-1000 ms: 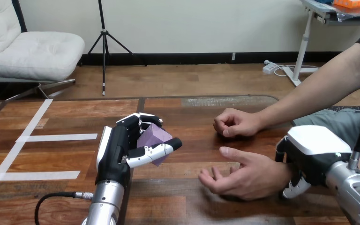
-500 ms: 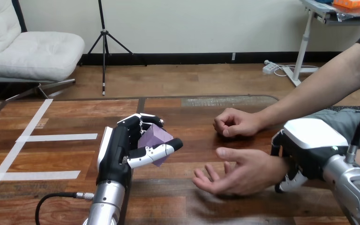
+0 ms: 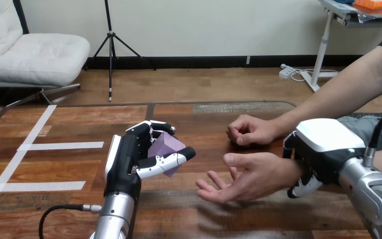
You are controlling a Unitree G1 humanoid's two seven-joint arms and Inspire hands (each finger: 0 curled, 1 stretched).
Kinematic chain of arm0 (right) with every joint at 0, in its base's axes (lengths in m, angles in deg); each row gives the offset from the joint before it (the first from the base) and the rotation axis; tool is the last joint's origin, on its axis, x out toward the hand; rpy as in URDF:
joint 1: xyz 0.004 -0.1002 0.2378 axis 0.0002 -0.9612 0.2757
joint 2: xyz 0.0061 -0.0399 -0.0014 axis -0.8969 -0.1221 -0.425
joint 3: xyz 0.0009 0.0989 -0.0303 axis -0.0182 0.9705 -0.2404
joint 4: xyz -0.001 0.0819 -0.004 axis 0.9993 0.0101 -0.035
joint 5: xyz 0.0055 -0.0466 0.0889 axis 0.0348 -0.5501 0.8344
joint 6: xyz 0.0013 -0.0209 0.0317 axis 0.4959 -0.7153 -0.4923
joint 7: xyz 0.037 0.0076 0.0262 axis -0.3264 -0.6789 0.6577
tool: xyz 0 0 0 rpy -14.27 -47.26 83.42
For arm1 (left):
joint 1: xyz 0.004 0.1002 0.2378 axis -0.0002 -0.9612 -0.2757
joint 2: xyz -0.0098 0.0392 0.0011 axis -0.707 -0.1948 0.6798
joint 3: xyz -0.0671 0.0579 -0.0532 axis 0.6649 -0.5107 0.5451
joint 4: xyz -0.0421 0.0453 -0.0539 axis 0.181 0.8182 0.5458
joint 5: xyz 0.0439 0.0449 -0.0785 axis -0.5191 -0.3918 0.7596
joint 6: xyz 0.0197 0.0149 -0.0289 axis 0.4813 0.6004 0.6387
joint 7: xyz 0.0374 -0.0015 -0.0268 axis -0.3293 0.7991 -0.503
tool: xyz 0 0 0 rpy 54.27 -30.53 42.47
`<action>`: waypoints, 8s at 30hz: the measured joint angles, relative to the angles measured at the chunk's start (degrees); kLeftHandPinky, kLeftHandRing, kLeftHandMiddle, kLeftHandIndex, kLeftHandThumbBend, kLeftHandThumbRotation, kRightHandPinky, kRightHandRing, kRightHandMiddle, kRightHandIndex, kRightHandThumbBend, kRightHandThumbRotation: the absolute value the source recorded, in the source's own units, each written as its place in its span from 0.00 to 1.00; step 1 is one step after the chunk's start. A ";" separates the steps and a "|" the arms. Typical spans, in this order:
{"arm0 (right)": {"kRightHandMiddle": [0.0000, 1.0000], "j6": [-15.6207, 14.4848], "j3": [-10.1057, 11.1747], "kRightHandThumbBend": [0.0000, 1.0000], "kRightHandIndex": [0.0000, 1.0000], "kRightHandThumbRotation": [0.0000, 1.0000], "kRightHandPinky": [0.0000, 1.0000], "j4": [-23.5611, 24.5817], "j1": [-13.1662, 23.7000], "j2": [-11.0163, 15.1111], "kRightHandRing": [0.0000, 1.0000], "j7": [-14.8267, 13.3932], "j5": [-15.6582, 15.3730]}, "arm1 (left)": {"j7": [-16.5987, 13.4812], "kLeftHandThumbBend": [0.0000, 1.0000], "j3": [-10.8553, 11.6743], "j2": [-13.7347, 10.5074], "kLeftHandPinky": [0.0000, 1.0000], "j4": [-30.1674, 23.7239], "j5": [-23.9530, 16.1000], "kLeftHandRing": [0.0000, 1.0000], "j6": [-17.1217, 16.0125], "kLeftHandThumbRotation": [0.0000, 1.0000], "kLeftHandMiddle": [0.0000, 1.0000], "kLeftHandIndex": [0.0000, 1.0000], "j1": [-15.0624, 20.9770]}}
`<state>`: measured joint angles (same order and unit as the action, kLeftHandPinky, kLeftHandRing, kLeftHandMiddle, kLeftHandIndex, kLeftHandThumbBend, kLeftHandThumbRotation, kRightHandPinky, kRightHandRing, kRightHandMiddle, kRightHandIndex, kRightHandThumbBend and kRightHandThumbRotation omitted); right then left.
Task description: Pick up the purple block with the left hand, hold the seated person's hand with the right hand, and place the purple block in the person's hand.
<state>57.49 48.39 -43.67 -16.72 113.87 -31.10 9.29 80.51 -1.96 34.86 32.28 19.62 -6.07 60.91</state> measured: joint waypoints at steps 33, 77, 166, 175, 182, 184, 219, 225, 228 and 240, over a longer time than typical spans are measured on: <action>0.55 1.70 -0.18 0.72 0.52 0.00 0.43 -1.06 1.17 -0.12 0.50 -0.01 0.94 | 0.67 0.87 -0.02 0.23 0.33 0.26 0.03 0.39 0.16 0.10 0.48 0.50 0.13; 0.48 -0.31 -3.73 0.71 0.51 0.00 0.37 -4.52 6.97 -2.09 0.43 0.33 -0.19 | -1.06 0.86 -2.02 1.99 0.33 1.36 -1.60 0.39 0.69 0.10 0.48 0.50 2.46; 0.54 3.81 -6.55 0.65 0.53 0.00 0.42 -7.43 14.19 -4.65 0.48 -0.09 -0.13 | 0.41 0.88 -2.95 4.51 0.33 1.37 -0.84 0.40 2.07 0.13 0.48 0.50 2.72; 0.54 3.85 -6.56 0.65 0.53 0.00 0.42 -7.67 14.21 -4.65 0.48 -0.08 -0.13 | 0.27 0.87 -3.42 4.84 0.33 1.37 -0.84 0.40 2.13 0.13 0.48 0.50 2.74; 0.54 3.85 -6.56 0.65 0.53 0.00 0.42 -7.77 14.22 -4.65 0.48 -0.08 -0.12 | -0.19 0.87 -3.92 5.06 0.33 1.36 -0.86 0.40 2.14 0.14 0.48 0.50 2.76; 0.54 3.84 -6.56 0.65 0.53 0.00 0.42 -7.79 14.22 -4.65 0.48 -0.08 -0.12 | -0.26 0.87 -3.95 5.13 0.33 1.36 -0.86 0.40 2.16 0.14 0.48 0.50 2.77; 0.69 6.14 -6.77 0.65 0.72 0.00 0.52 -8.50 14.25 -4.44 0.62 -1.38 -2.69 | 3.82 0.91 -5.09 4.34 0.63 1.36 -1.27 0.70 2.81 0.31 0.75 0.77 3.79; 0.73 6.74 -6.76 0.67 0.76 0.00 0.56 -8.61 14.25 -4.36 0.67 -2.16 -2.87 | 4.41 0.94 -5.86 3.58 0.77 1.36 -2.76 0.82 2.81 0.39 0.86 0.87 4.20; 0.75 7.08 -6.76 0.68 0.77 0.00 0.58 -8.78 14.25 -4.31 0.69 -2.55 -2.86 | 4.71 0.95 -6.12 3.14 0.80 1.36 -2.95 0.85 2.81 0.41 0.89 0.90 4.40; 0.82 7.21 -6.77 0.72 0.82 0.00 0.71 -9.10 14.25 -4.10 0.79 -2.64 -2.87 | 5.94 0.99 -6.35 2.49 0.88 1.36 -3.56 0.92 2.81 0.47 0.95 0.96 4.84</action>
<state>64.70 41.63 -52.77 -2.48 109.78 -33.74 6.42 86.45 -8.30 37.35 33.65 16.07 -3.26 65.75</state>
